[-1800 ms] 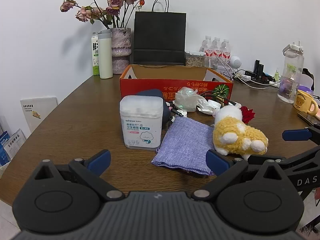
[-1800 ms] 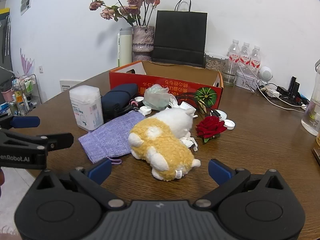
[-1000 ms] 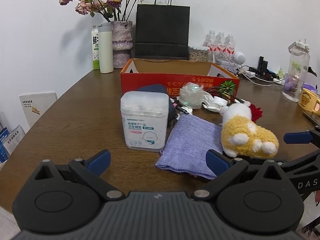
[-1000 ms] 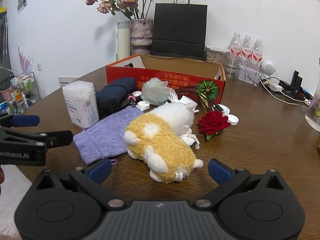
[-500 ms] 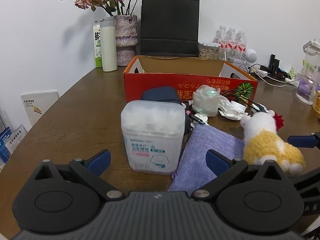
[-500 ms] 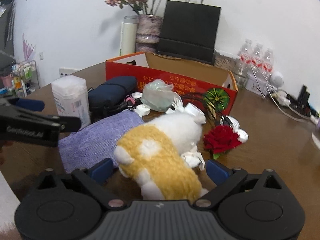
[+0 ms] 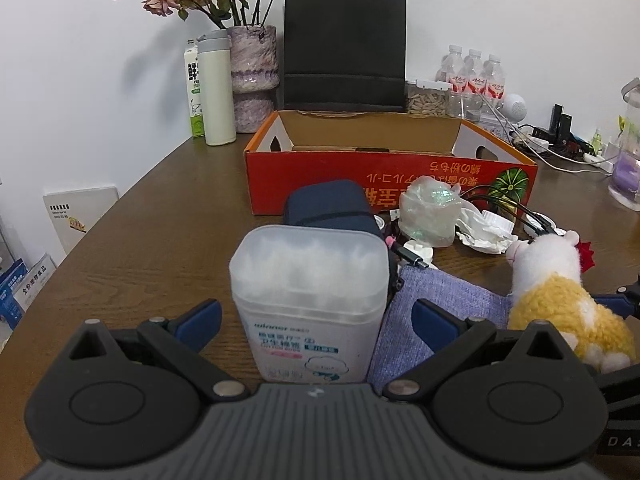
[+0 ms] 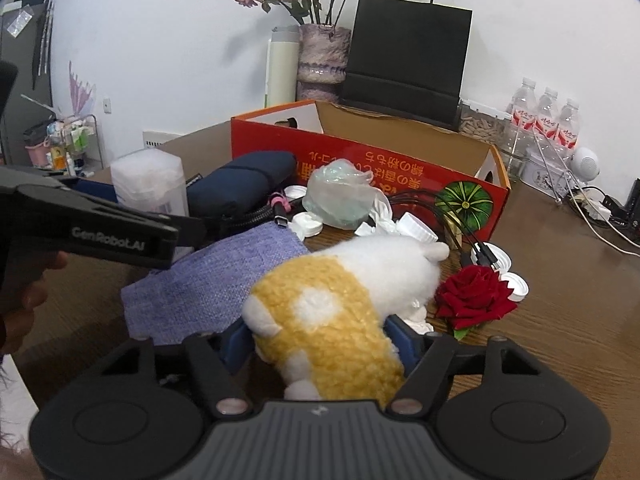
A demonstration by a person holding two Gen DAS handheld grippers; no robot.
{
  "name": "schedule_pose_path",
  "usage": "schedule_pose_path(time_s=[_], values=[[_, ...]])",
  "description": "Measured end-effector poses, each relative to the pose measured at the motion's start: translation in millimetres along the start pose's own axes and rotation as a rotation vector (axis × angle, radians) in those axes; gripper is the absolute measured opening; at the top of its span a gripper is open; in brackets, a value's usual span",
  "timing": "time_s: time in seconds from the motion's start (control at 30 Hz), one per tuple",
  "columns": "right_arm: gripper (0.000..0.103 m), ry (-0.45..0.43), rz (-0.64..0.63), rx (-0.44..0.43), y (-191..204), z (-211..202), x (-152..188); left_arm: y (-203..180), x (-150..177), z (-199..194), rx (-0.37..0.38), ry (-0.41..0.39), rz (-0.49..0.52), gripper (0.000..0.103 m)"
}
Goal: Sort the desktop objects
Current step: 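Grasp the white cotton-swab container with the left tool while the right tool grasps the plush toy, then carry both items into the cardboard box and open both tools to release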
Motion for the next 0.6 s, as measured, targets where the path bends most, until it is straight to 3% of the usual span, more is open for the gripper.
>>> schedule_pose_path(time_s=[0.13, 0.3, 0.6], values=[[0.065, -0.015, 0.005, -0.014, -1.2, -3.0, -1.4, -1.3, -1.4, -0.2, -0.011, -0.011, 0.005, 0.102], [0.065, -0.039, 0.011, -0.019, -2.2, -9.9, -4.5, -0.8, -1.9, -3.3, -0.007, -0.010, 0.005, 0.068], [0.065, -0.083, 0.022, -0.014, -3.9, -23.5, -9.7, 6.0, -0.6, -13.6, -0.024, -0.039, -0.024, 0.068]])
Point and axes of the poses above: each gripper's, at about its wrist camera, not at the fingertips, and z roughly the way its jaws point, y to its left, x to its underside, the point moved 4 cm from there along z, roughly the way its jaws point, and after that the axes turned 8 degrees about x, right-handed, at the moved point
